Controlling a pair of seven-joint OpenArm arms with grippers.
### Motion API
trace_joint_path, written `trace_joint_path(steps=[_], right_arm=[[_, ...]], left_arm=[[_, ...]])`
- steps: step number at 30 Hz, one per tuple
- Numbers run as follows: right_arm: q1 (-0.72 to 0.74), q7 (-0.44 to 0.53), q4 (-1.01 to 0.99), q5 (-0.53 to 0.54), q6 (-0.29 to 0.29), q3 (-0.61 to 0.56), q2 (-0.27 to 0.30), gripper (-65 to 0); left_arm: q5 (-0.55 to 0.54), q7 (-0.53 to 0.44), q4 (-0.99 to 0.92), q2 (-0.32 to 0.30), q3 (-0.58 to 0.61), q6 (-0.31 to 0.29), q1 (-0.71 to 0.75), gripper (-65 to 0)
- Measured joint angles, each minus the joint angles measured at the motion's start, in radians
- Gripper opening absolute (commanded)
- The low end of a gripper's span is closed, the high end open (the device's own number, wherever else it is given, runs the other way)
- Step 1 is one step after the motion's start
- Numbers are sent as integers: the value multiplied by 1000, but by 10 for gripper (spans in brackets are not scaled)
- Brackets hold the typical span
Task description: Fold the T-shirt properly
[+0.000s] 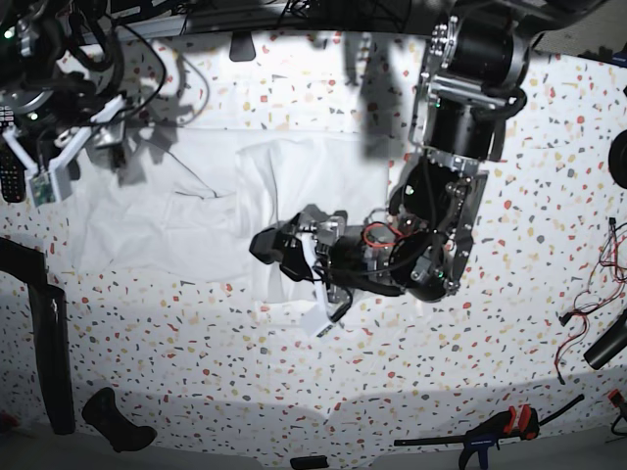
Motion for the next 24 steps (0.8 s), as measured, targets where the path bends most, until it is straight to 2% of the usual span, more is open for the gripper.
trace_joint_path(steps=[4,7,11,19,22,24], right_arm=[[72,-21,-156,-31,-1,100,0,-254],[138,-79,-299,-10,-1,151,38,-254],[199,-96,-508,186,83,153,147,-254],[389,-190,-961,425,206,154,315,-254],[466,-201,-1088,504,242,154,368,-254],[510,-208,-1158,530,244,151,402,-254]], left_arm=[[0,0,0,0,0,0,-2,-268],[0,-7,0,1,1,-1,-2,-267],[0,-33,0,0,1,0,-2,-267],[0,-32,0,1,1,-1,0,-267],[0,-34,0,0,1,0,0,-267],[0,-34,0,0,1,-1,0,-267]])
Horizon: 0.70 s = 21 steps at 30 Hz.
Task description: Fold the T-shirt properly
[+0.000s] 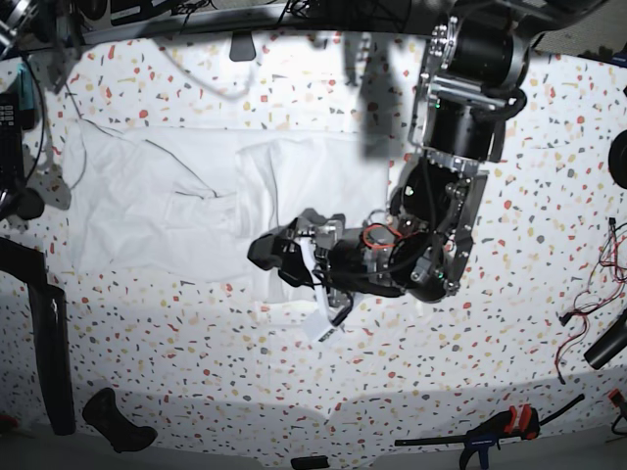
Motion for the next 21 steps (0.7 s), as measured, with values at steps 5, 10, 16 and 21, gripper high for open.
trace_joint_path(steps=[5,10,16,21], right_arm=[[81,1,-199,-2,0,-108,65,-254],[159,46,-387,-5,0,-278,59,-254],[210,159,-437,-5,0,-407,63,-254],[215,185,-437,-71,0,-460,49,-254]], left_arm=[[0,0,0,0,0,-1,0,-267],[0,2,0,0,0,0,1,-267],[0,0,0,0,0,1,1,-267],[0,0,0,0,0,1,1,-267]])
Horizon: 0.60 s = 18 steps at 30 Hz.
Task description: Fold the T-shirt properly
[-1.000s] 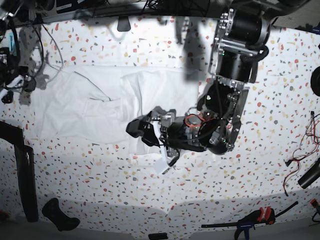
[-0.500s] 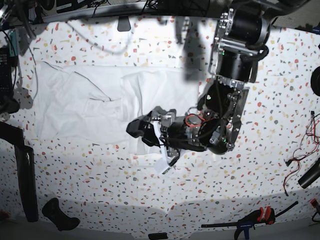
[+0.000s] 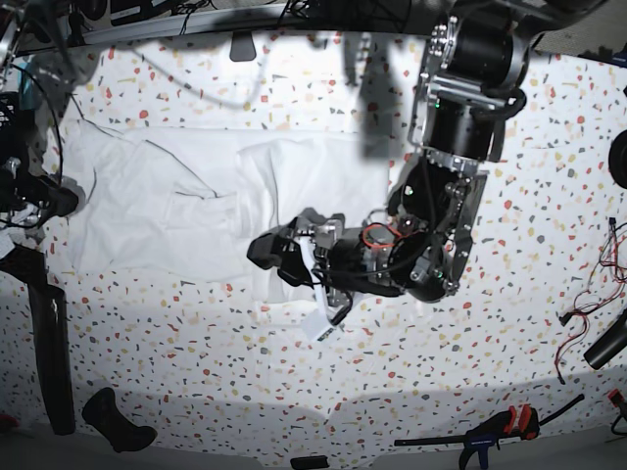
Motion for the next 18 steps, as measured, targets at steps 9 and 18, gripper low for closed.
trace_joint_path(steps=[9,18], right_arm=[[6,30,3,-52,0,5,-82,-254],[8,-79,3,49,0,5,-99,-255]], left_arm=[[0,0,0,0,0,0,0,-267],[0,0,0,0,0,0,0,-267]])
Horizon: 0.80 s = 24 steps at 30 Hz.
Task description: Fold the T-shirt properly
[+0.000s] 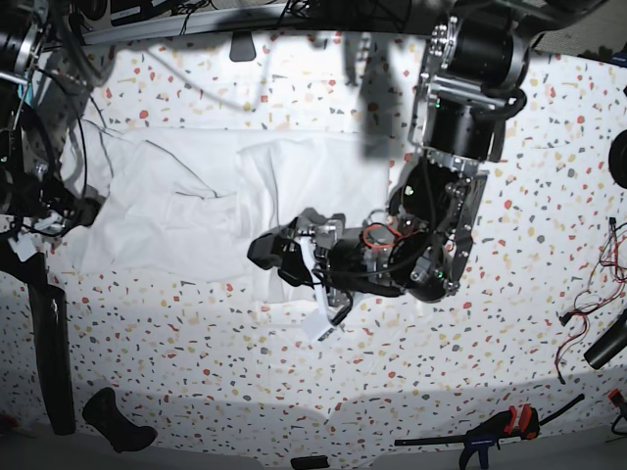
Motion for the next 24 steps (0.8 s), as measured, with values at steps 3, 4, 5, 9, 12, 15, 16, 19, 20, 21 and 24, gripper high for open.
trace_joint_path(steps=[3,4,5,9,12,15,16,19,20,21,24], right_arm=[[-5,-91,-1,95,0,-3,-17,-256],[-5,-98,-1,100,0,-3,-19,-265],[-5,-103,-2,103,0,-3,-18,-286],[-8,-107,-2,99,0,-3,-16,-434],[-8,-110,-3,95,0,-3,-16,-616],[-8,-106,-3,97,0,-3,-16,-650],[-8,-105,-3,96,0,-3,-16,-650],[-6,-106,-3,100,0,-3,-16,-650],[-6,-107,-3,116,0,-3,-16,-650],[-5,-116,-3,143,0,-3,-16,-650],[18,-199,-3,224,0,-4,-16,-650]], left_arm=[[-7,74,0,1,0,0,-1,-267],[-6,115,0,0,0,3,0,-267],[1,125,0,-5,0,5,4,-267],[0,87,0,-45,0,5,31,-267],[0,79,0,-80,0,5,40,-267],[0,66,0,-107,-1,5,69,-268],[0,40,0,-113,0,4,83,-267],[0,-32,0,-121,0,5,115,-267],[9,-50,0,-122,0,4,121,-267],[46,-79,0,-121,0,3,125,-267],[159,-150,3,-113,0,2,145,-267]])
